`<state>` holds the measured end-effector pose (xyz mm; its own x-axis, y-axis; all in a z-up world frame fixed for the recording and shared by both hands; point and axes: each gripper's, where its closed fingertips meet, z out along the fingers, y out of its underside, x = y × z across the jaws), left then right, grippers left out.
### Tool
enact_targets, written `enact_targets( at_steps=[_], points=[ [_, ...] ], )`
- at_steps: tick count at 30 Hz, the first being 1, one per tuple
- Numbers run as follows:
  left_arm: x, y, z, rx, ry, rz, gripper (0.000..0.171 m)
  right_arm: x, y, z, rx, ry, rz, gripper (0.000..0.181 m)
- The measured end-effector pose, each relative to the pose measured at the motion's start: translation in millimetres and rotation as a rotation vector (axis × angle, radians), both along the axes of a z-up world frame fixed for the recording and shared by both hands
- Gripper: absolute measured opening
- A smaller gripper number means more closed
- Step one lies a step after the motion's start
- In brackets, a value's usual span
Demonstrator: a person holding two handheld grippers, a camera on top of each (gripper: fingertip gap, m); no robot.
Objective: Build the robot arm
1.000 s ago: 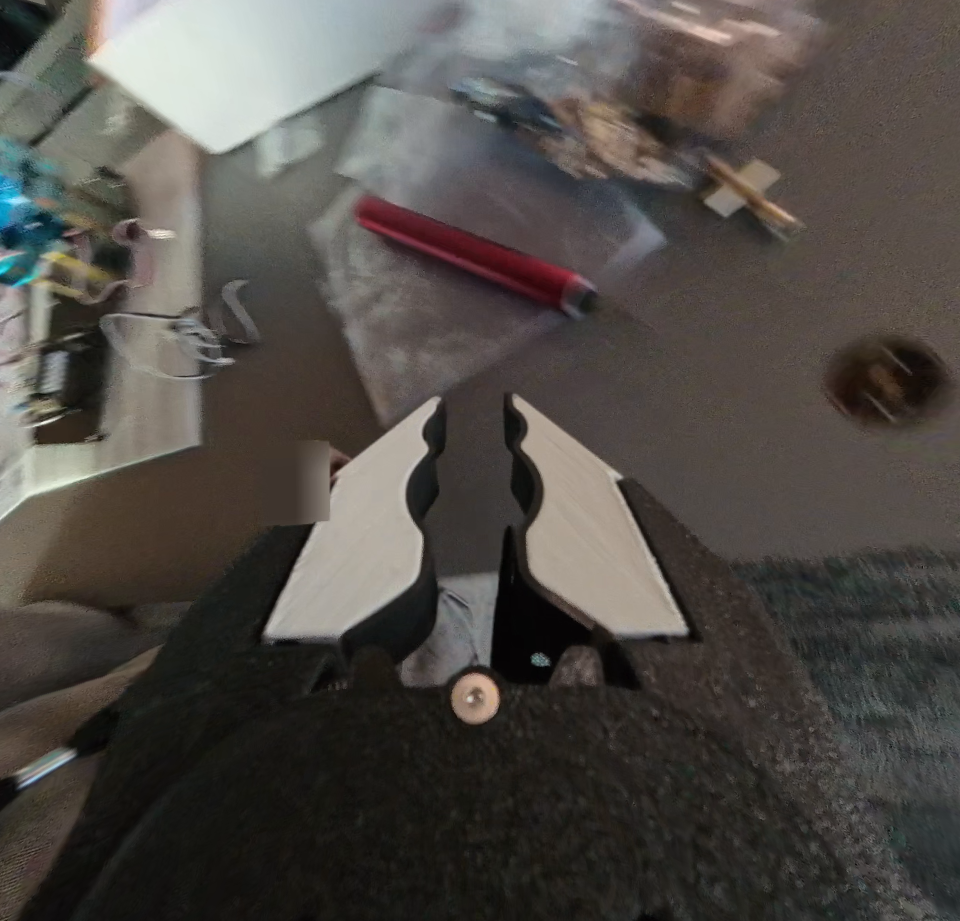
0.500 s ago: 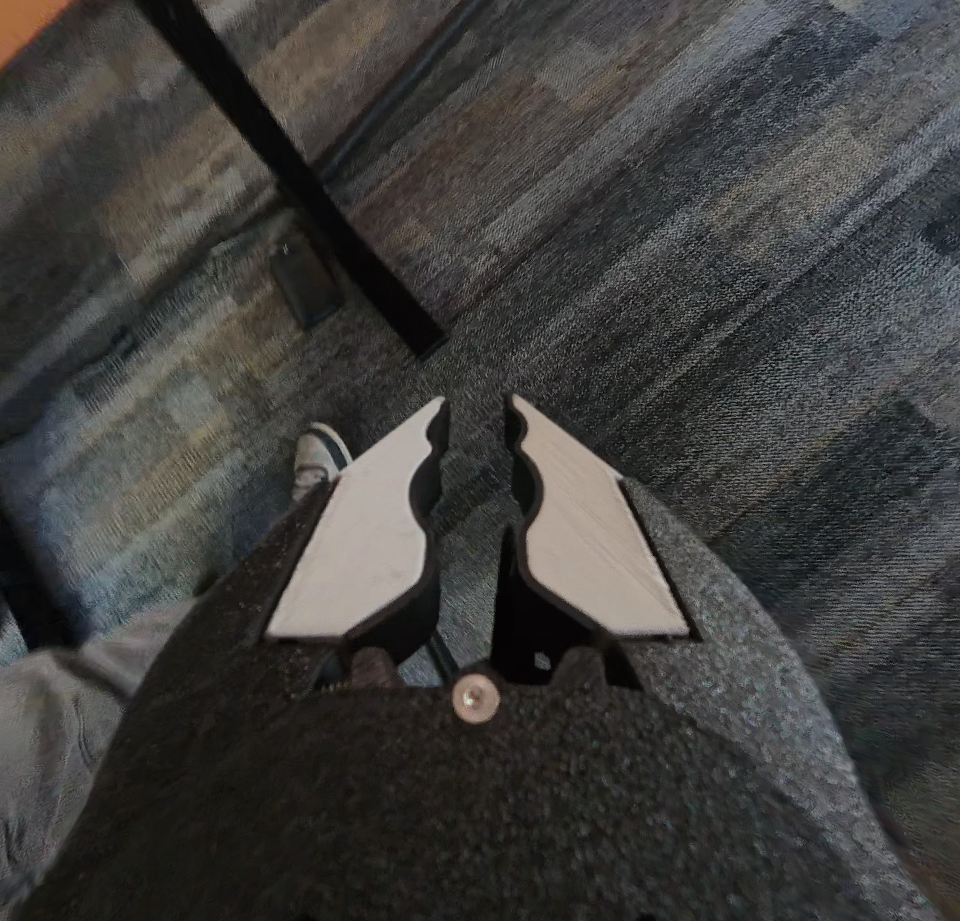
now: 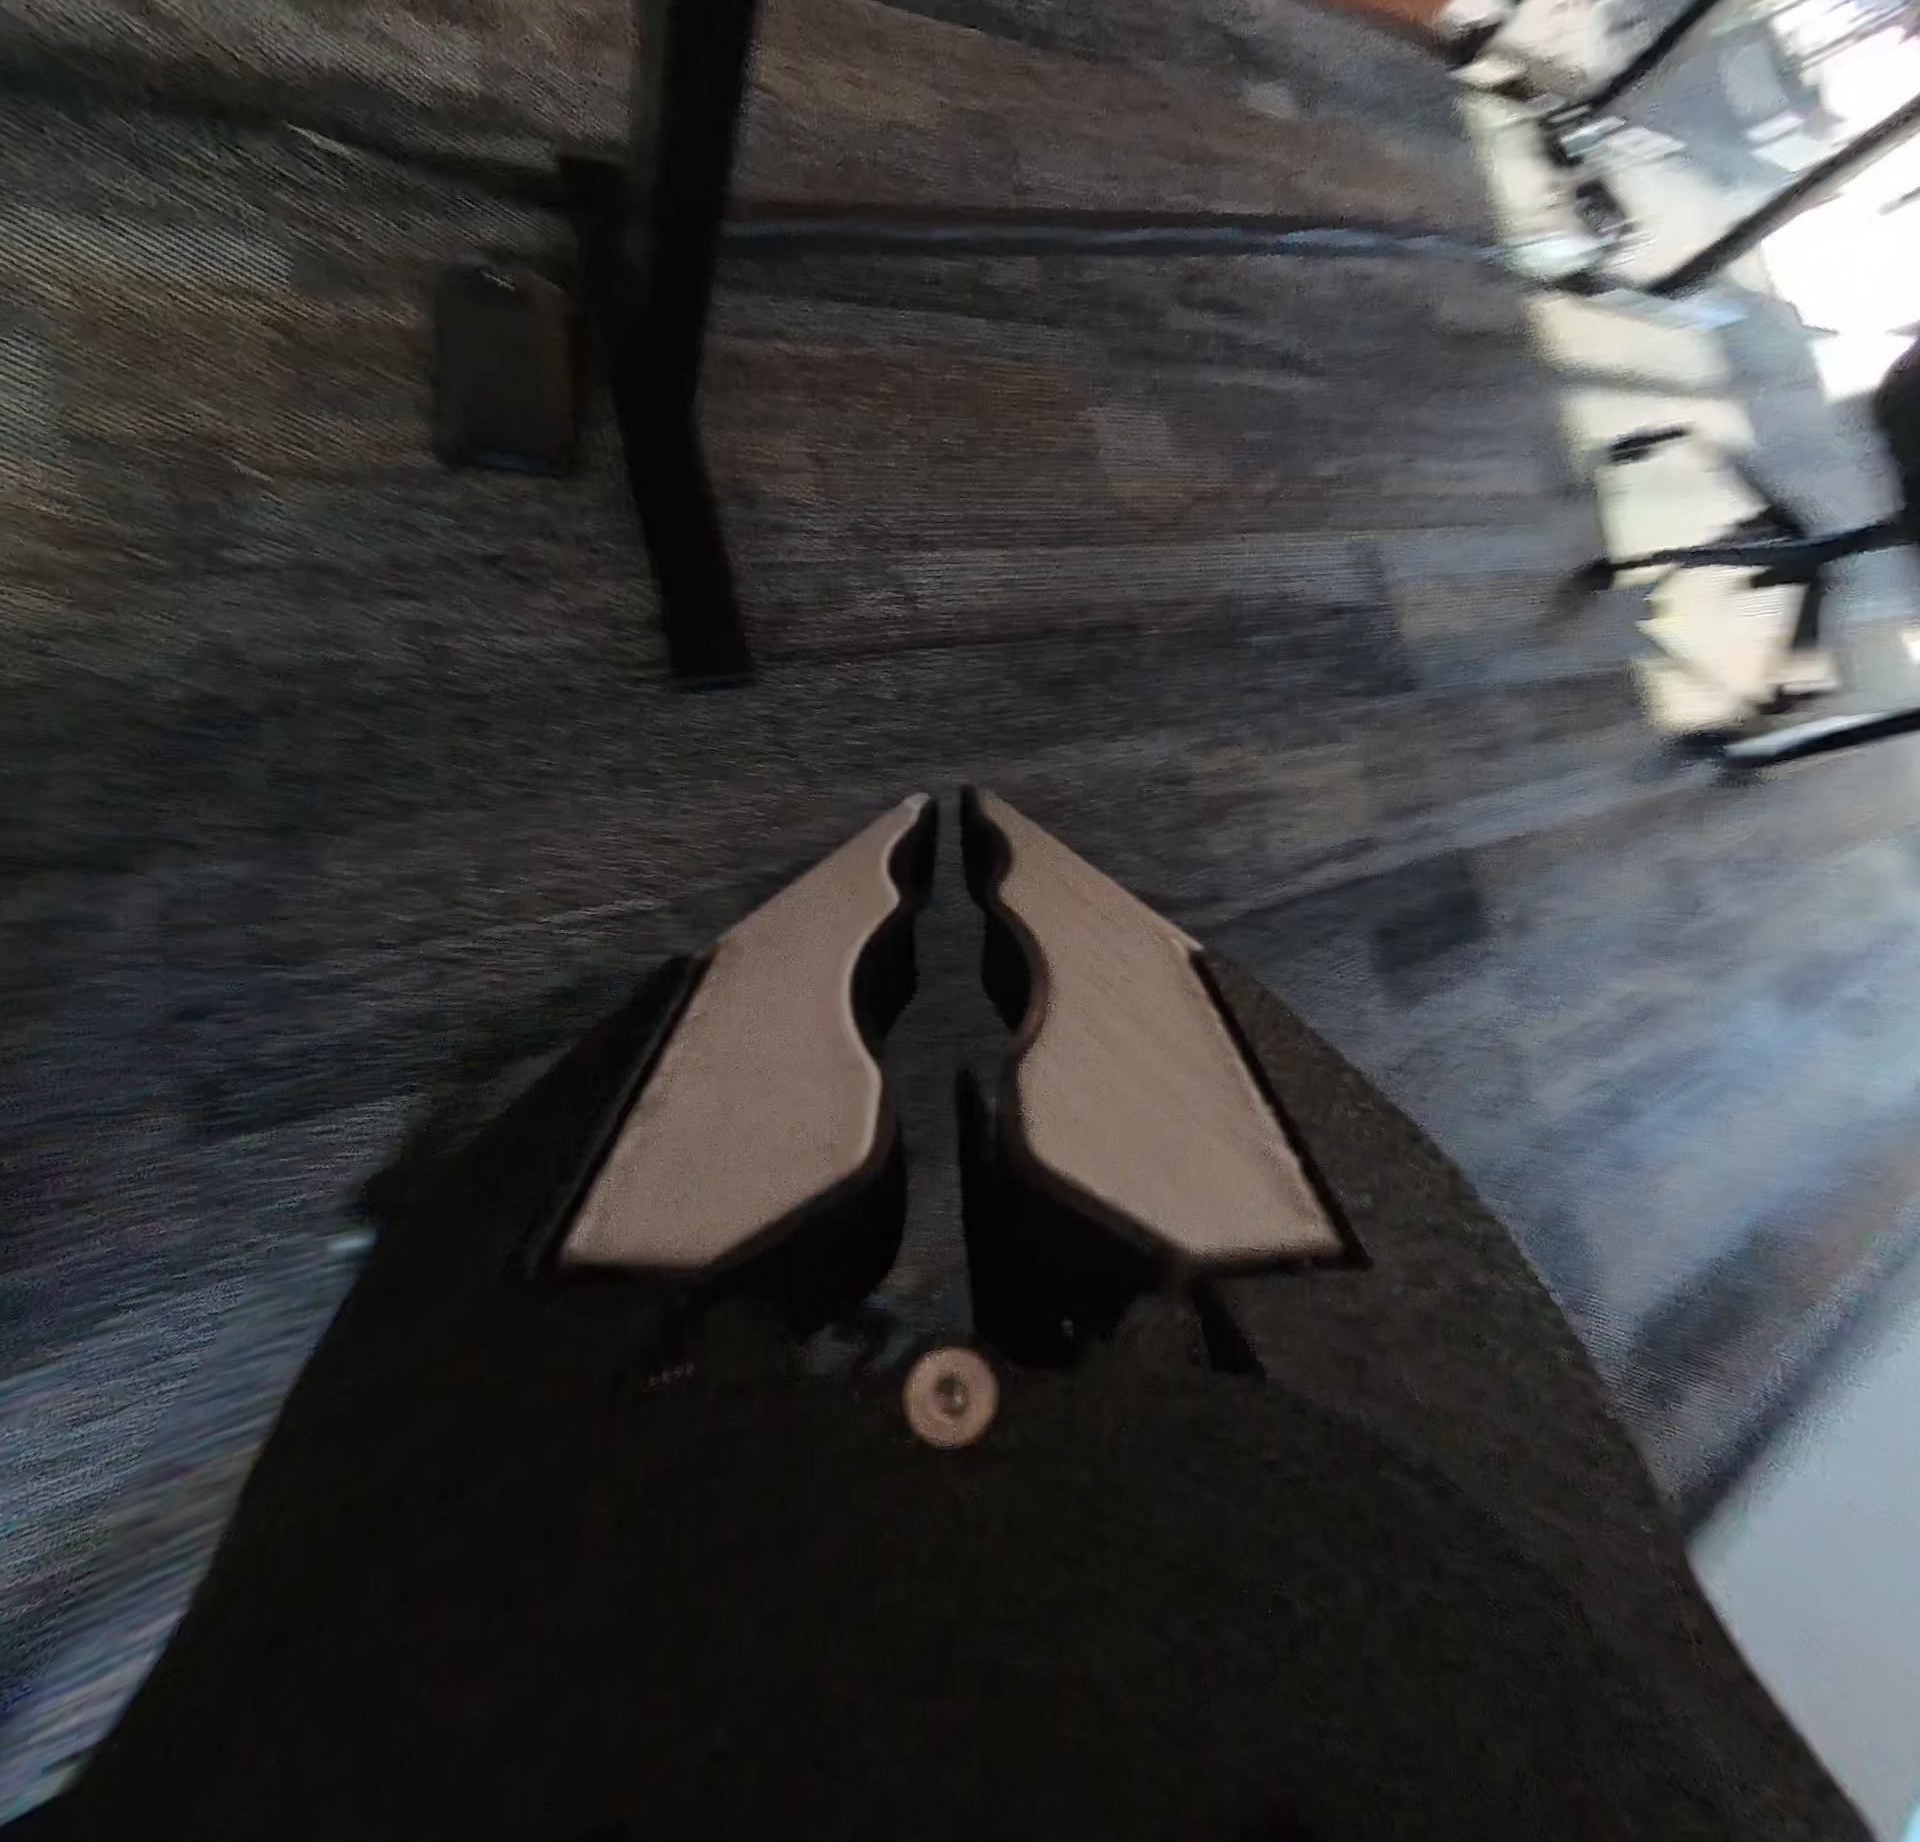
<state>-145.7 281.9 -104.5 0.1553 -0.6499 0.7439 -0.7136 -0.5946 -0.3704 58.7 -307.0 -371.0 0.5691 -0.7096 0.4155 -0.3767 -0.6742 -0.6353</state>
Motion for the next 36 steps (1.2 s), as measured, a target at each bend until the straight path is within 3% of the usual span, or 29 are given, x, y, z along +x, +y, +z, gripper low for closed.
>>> enact_targets(
  at_steps=[4,9,11,14,18,22,27,30,32,34,36],
  points=[
    [-29.7,-39.5,-16.8,0.037,-0.025,0.004,0.042,19.8,-20.5,8.0,-0.234,-0.196,0.025,0.0],
    [-71.5,-82.4,-45.2,0.098,-0.109,0.024,0.041,41.8,-79.1,3.7,-0.08,-0.07,-0.037,0.008],
    [-90.3,-90.9,-61.0,0.168,-0.144,0.037,0.041,48.8,-98.8,0.7,-0.132,-0.07,-0.023,0.011],
    [-112.7,-94.9,-80.5,0.227,-0.193,0.098,0.04,53.3,-116.3,-7.0,-0.189,-0.057,0.009,0.009],
    [-136.7,-95.1,-93.5,0.307,-0.287,0.188,0.04,61.0,-132.9,-13.0,-0.096,0.009,-0.046,0.011],
    [-156.4,-121.7,-104.0,0.416,-0.375,0.237,0.04,59.5,-138.3,-27.8,-0.153,0.058,-0.051,0.013],
    [-171.8,-209.2,-122.5,0.558,-0.353,0.294,0.039,44.8,-126.8,-51.2,-0.131,0.161,0.131,0.011],
    [-190.7,-292.8,-125.4,0.551,-0.327,0.419,0.039,22.0,-140.8,-68.3,-0.006,0.357,0.199,0.011],
    [-208.3,-353.9,-134.8,0.559,-0.29,0.5,0.038,19.5,-145.0,-63.0,0.093,0.434,0.232,0.021],
    [-228.2,-409.1,-148.1,0.538,-0.21,0.576,0.037,24.9,-127.6,-24.6,0.249,0.438,0.338,0.021],
    [-244.5,-456.3,-147.8,0.478,-0.211,0.592,0.035,32.2,-81.4,46.1,0.43,0.358,0.574,0.026]
  ],
)
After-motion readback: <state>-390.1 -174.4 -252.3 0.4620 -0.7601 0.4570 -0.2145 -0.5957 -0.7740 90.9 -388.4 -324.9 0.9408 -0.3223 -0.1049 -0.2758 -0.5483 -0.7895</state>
